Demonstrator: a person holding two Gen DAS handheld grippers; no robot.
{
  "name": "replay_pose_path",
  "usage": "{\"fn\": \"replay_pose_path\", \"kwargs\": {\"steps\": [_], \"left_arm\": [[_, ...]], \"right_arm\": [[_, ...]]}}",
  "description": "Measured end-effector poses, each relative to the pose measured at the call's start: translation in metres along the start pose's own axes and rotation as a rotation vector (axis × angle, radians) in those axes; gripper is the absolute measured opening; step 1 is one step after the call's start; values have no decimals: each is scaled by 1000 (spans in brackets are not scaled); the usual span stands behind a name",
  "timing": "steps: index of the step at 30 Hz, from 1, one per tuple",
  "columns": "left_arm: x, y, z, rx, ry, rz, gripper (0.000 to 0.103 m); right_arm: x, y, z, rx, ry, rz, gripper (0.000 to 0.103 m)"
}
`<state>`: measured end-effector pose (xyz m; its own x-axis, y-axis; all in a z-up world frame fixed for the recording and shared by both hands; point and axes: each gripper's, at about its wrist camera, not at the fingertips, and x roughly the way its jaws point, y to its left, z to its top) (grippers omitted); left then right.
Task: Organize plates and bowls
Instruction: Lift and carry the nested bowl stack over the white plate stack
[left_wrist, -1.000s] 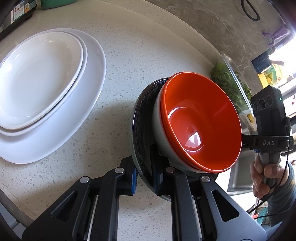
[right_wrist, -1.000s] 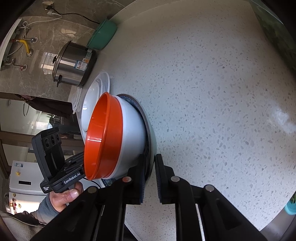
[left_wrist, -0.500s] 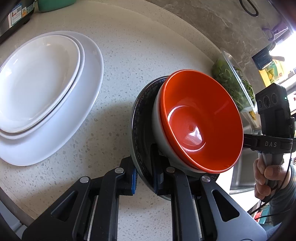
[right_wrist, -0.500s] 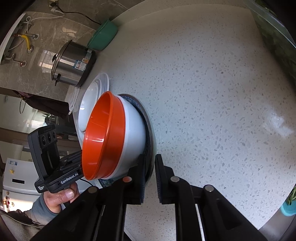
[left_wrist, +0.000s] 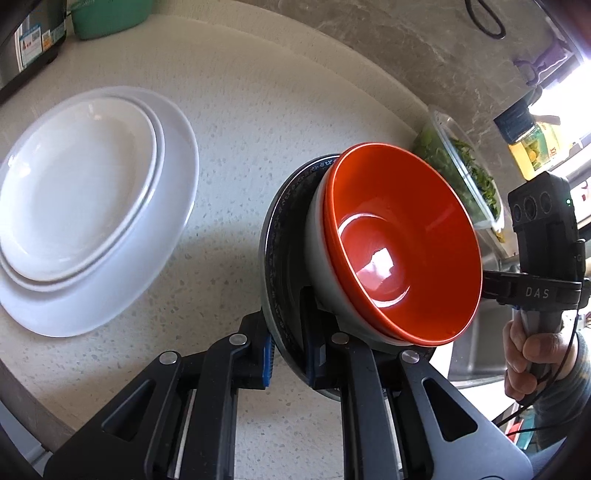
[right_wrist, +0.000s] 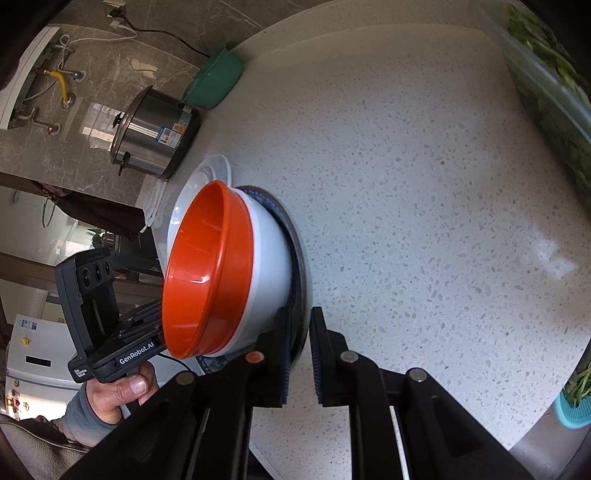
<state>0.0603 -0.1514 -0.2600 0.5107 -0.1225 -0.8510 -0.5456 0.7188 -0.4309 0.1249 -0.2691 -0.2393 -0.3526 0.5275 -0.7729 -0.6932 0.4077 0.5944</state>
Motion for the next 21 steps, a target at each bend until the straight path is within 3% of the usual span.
{"fn": "replay_pose_path", "kwargs": {"steps": [12,21], "left_arm": [[-44,4,9,3,-46,40,10],[-88,51,20,-20,-90,76,11]], "right_arm": [[-13,40,13,-56,-23,14,14],[13,91,34,-116,-14,36,14]]}}
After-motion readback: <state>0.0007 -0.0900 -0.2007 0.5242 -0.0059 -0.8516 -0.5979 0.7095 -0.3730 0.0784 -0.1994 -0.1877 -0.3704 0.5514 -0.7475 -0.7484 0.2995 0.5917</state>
